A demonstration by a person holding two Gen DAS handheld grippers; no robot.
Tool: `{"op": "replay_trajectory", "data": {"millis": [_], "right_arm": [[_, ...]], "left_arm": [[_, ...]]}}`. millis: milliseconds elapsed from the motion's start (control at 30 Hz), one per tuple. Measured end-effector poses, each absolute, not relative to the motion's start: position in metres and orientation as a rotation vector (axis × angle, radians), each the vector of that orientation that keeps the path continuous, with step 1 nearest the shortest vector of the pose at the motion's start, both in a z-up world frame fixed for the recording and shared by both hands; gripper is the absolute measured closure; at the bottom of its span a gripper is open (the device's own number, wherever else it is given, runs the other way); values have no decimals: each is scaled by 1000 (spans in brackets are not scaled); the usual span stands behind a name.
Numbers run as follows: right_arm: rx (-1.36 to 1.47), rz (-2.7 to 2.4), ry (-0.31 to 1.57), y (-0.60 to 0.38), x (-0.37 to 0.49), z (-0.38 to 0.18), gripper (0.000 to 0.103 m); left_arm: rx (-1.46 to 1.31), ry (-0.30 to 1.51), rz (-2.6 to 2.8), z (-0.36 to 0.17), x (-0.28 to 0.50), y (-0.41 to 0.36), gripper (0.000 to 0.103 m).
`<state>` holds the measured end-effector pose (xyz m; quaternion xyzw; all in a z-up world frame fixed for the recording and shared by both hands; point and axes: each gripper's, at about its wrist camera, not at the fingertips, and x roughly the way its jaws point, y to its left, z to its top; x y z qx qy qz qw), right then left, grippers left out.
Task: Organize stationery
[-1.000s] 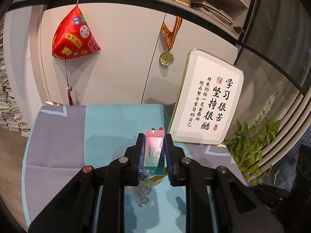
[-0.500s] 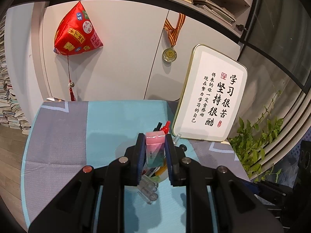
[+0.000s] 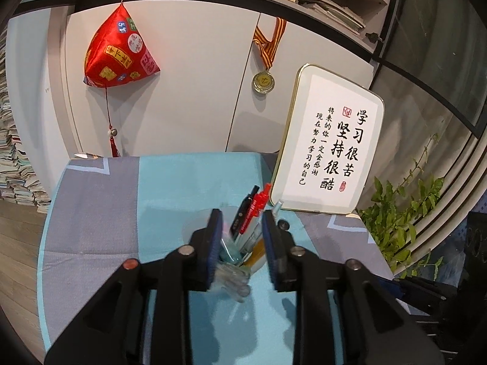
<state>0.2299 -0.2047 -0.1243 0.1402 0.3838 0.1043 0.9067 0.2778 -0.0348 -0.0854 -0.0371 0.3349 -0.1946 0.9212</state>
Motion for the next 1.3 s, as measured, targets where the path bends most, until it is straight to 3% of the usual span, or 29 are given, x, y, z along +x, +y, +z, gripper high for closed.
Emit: {"op": "replay_trajectory", "data": {"millis": [300,633,1067,1167,1300], "right_arm": [[281,224,789,-199,227,-122,67],[268,229,785,-191,222,-118,67],[229,230,761,-178,198,-106,67],[214,220,746,-176,188,-100,67],[188,189,702,-175,166,-87,67]], "left_arm": [[-58,619,-380,-72,258,-24,70],[-50,561,-358,-65,229,-11,59],[73,443,-182,-43,154,-5,10],[90,414,-156,-38,138,-4,2],[114,390,-155,-35,117,-4,1]]}}
